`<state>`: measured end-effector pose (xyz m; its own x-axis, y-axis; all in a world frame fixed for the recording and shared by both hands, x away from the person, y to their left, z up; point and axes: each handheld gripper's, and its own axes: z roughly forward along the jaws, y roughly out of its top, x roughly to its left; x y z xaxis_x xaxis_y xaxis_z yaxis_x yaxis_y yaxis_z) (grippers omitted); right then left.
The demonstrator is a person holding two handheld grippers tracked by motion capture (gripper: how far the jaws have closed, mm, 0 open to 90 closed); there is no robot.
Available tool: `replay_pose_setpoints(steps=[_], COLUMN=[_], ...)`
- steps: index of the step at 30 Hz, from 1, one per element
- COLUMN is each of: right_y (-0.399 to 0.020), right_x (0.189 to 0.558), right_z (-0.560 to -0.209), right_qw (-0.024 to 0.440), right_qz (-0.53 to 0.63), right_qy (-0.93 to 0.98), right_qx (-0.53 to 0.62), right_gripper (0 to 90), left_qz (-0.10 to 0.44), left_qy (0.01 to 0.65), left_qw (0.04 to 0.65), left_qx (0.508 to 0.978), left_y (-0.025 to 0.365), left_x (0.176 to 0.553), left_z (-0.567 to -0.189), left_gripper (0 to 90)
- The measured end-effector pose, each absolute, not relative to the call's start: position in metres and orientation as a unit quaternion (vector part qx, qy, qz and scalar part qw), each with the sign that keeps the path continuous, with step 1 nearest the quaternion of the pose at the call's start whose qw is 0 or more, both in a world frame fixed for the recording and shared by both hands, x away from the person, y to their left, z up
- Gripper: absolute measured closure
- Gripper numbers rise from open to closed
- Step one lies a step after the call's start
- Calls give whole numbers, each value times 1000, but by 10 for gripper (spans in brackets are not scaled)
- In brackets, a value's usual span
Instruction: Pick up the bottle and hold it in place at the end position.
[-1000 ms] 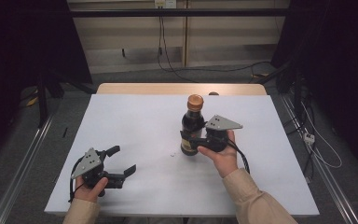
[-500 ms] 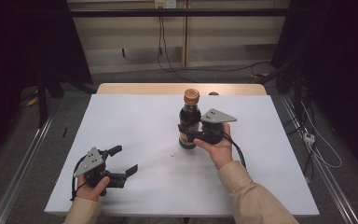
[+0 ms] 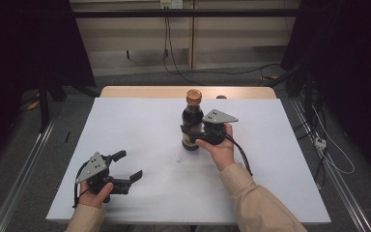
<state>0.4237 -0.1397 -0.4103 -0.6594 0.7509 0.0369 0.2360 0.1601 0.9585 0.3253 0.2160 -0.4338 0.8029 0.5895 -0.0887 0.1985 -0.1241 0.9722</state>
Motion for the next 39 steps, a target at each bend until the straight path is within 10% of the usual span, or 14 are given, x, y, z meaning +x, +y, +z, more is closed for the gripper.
replay_pose_setpoints(steps=[39], right_y=[-134], right_x=[442], right_z=[-418], right_qw=[212], right_qz=[556], right_qy=[740], right_qx=[314], right_gripper=[308], left_qz=[162], left_qy=[262], left_qw=[602], left_qx=[736], left_y=[211], left_x=[326], left_z=[-434], left_gripper=[49])
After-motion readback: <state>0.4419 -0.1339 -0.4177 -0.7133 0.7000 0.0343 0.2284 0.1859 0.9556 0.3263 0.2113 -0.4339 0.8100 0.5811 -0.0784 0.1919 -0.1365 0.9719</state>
